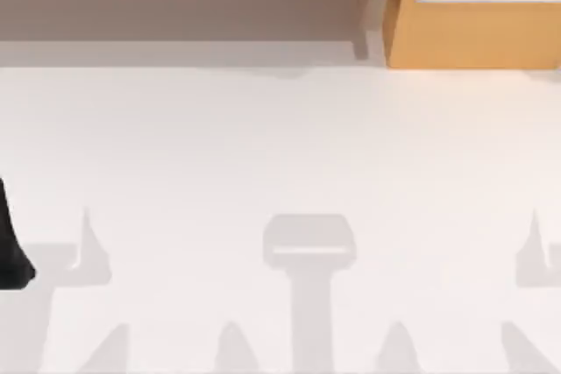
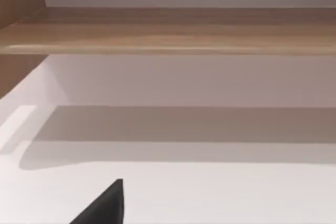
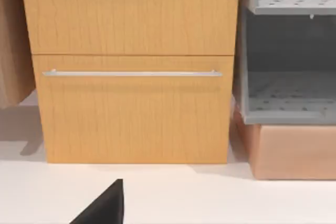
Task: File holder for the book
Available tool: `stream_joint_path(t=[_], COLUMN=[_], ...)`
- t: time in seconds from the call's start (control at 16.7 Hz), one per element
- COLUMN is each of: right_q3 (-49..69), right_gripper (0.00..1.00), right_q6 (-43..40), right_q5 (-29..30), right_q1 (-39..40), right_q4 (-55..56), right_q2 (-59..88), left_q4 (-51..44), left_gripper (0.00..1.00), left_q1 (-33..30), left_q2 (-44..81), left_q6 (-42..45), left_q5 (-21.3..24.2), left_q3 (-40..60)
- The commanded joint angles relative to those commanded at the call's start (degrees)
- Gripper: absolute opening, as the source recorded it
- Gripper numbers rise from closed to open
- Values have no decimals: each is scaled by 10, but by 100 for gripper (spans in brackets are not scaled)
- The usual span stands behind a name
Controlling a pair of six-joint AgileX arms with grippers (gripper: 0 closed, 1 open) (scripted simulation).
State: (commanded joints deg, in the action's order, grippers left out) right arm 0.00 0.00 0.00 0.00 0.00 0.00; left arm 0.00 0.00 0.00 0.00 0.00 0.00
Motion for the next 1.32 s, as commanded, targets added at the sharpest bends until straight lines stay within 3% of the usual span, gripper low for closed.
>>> stream_joint_path(t=[0.3,0.54,1.32], right_q3=[19,95,558], right_gripper=[100,100,100], right_q6=[10,39,93], right_q5=[14,65,317], right_q1=[22,90,352], right_q4=[11,49,227], right_q2=[30,154,888], left_q4=[0,0,0], left_gripper=[100,100,100], left_q1=[0,0,0], left_q2=[0,0,0], left_q6=[0,0,0], left_q5=[0,0,0], left_q3=[0,0,0])
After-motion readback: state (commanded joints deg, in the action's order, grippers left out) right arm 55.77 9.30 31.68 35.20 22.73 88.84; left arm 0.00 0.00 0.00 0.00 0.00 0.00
